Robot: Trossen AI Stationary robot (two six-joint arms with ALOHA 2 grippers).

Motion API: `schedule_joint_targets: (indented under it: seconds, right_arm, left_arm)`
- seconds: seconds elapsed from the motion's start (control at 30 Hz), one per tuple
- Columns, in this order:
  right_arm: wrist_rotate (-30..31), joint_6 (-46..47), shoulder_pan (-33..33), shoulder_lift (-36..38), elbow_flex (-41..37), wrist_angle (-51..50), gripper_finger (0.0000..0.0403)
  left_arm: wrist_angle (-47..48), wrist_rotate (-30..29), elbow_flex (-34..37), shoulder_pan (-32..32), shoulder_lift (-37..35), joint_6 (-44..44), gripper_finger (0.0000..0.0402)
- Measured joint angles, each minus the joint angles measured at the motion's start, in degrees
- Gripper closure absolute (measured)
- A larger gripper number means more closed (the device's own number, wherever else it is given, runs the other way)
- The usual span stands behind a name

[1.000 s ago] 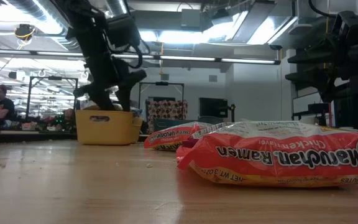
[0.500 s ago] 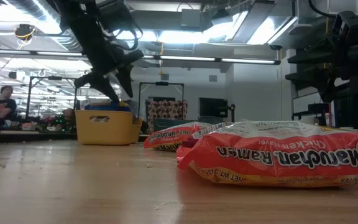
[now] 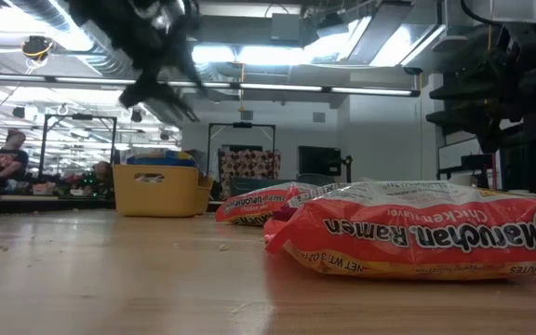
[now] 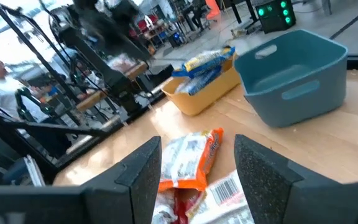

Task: Sort Maruchan noodles
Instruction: Put the top orange noodle pack into the blue bin

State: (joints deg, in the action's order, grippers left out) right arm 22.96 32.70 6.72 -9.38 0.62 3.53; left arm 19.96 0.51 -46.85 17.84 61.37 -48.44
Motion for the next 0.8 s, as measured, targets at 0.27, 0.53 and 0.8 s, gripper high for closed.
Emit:
schedule_joint_targets:
  seconds: [0.27, 0.53, 0.8]
  right_arm:
    - [-0.1, 0.0, 0.0, -4.7, 0.0, 0.0, 0.0212]
    - [-1.6, 0.0, 0.0, -7.1, 0.0, -0.1, 0.0212]
    - [-2.5, 0.5, 0.0, -7.4, 0.0, -0.2, 0.0212]
  left_arm:
    - [-15.4, -1.8, -0.1, -9.1, 0.1, 15.7, 0.0215]
    - [-16.6, -5.5, -0.1, -15.8, 11.0, 35.4, 0.0215]
    - [-17.0, -5.5, 0.0, -16.1, 20.9, 40.1, 0.0179]
